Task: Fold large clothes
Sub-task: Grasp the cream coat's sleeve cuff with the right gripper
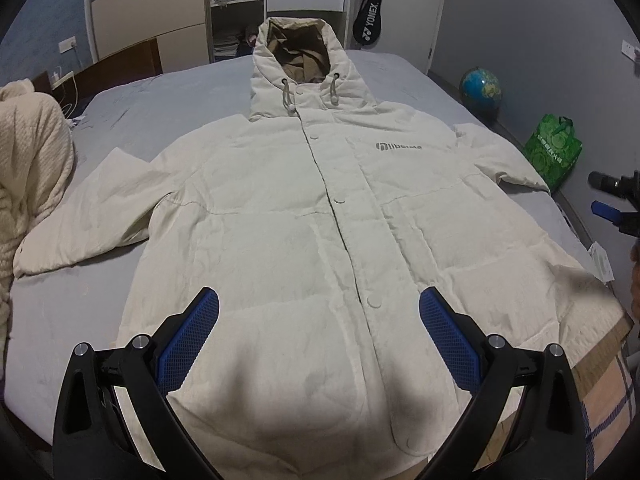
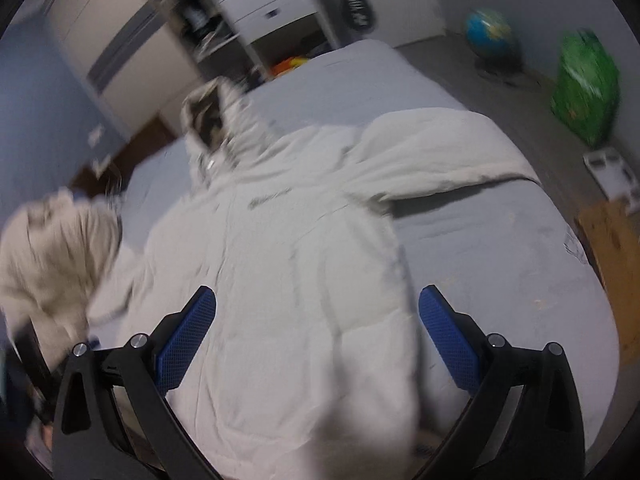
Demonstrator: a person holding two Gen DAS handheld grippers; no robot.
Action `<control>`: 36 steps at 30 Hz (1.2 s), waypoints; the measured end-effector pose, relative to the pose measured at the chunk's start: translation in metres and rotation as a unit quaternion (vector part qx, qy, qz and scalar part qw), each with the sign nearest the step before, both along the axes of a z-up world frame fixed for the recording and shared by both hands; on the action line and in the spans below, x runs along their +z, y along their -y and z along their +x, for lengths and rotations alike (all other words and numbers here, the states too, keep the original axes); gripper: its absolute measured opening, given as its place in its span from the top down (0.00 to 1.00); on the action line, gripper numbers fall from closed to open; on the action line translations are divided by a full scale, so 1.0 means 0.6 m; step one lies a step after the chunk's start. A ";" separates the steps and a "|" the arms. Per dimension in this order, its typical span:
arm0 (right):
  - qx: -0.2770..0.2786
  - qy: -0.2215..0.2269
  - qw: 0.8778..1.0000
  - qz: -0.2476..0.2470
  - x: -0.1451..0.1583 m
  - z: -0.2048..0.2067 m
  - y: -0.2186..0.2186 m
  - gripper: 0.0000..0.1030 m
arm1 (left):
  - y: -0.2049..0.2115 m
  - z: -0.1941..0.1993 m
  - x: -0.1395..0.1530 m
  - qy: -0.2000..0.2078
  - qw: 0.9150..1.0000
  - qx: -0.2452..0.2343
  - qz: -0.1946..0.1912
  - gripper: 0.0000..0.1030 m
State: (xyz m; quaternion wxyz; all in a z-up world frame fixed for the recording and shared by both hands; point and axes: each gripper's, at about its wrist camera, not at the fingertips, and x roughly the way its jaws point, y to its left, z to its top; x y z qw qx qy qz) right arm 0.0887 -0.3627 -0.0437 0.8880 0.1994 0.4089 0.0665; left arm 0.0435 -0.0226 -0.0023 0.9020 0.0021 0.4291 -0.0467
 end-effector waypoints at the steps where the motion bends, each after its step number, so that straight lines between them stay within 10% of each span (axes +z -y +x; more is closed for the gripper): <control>1: -0.017 -0.003 1.000 0.020 -0.008 0.008 0.031 0.06 | 0.003 0.008 -0.001 -0.003 1.000 0.000 0.000 0.06; 22: -0.205 -0.042 0.934 0.291 -0.188 0.179 0.366 0.20 | 0.006 0.141 -0.035 -0.003 0.992 -0.030 0.125 0.06; 36: -0.259 -0.073 0.903 0.336 -0.250 0.273 0.424 0.38 | -0.024 0.181 -0.084 -0.039 0.996 -0.004 0.086 0.06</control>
